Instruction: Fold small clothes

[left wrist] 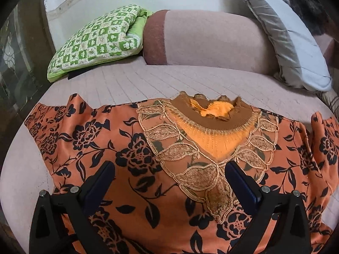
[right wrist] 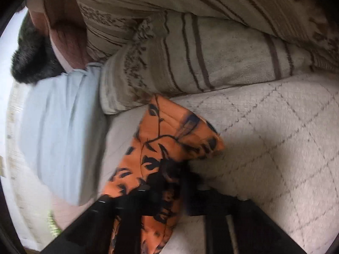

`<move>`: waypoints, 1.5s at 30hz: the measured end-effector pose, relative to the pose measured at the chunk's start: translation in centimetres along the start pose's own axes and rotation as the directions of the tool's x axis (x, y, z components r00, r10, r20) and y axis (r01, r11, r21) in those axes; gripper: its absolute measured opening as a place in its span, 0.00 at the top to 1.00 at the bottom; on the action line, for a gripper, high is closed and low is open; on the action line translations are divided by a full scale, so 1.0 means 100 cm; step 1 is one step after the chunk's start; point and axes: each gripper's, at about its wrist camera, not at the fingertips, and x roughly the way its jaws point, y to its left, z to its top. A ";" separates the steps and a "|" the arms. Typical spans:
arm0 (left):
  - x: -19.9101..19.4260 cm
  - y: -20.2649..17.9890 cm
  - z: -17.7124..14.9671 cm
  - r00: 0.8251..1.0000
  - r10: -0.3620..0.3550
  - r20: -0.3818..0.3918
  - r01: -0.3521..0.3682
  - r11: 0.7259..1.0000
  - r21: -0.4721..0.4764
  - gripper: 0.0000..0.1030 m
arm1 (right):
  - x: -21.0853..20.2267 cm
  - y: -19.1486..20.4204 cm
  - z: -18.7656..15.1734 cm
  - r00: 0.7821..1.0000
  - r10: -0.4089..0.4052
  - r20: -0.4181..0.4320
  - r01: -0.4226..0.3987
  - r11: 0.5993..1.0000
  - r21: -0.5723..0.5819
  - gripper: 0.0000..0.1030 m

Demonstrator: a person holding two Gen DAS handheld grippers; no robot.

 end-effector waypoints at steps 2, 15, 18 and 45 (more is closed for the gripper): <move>-0.001 0.006 0.002 1.000 0.009 0.008 -0.009 1.000 -0.014 0.00 | -0.005 0.007 -0.001 1.000 0.011 0.028 -0.011 1.000 0.005 0.92; -0.033 0.095 0.023 0.993 0.094 0.074 -0.079 0.979 -0.188 0.00 | -0.140 0.193 -0.108 0.920 0.389 -0.048 -0.384 0.869 -0.311 0.93; -0.039 0.131 0.023 0.990 0.120 0.080 -0.097 0.963 -0.250 0.00 | -0.153 0.241 -0.173 0.885 0.442 -0.146 -0.463 0.806 -0.368 0.93; -0.021 0.243 0.010 0.981 0.187 -0.052 -0.193 0.917 -0.350 0.00 | -0.065 0.287 -0.506 0.777 0.164 -0.608 -0.562 0.617 -0.551 0.33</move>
